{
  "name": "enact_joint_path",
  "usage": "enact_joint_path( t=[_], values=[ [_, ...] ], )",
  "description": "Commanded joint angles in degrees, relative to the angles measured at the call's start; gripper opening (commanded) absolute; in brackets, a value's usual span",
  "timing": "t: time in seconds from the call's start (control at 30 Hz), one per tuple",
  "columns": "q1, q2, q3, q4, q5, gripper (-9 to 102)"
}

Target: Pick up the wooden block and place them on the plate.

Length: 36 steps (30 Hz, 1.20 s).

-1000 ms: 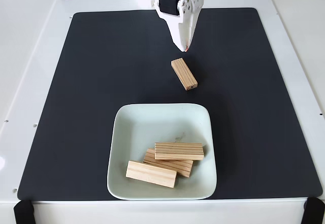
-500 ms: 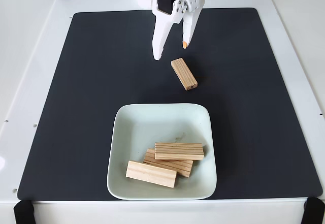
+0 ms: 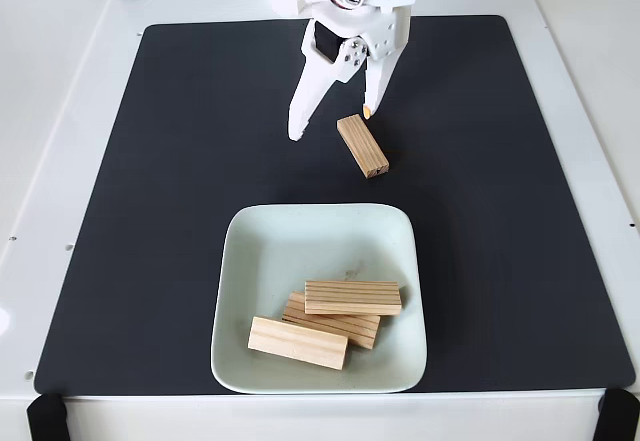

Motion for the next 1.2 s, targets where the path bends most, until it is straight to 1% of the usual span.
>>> enact_joint_path(
  t=[0.0,0.2,0.43,0.7,0.87,1.0,1.07,1.17],
  values=[
    [-1.8,-1.5,-4.7,-0.4,2.3,45],
    [-4.4,-5.8,-8.4,-0.4,5.0,45],
    [-4.5,-10.0,-11.7,-0.4,6.9,44],
    [-3.9,-12.7,-12.1,-0.5,6.9,36],
    [-3.1,-12.7,-10.9,-3.7,6.6,36],
    [-3.0,-12.8,-10.9,-3.3,6.8,36],
    [-3.3,-12.8,-10.7,-2.9,6.8,31],
    [-3.3,-12.8,-8.7,-3.6,6.9,14]
  ],
)
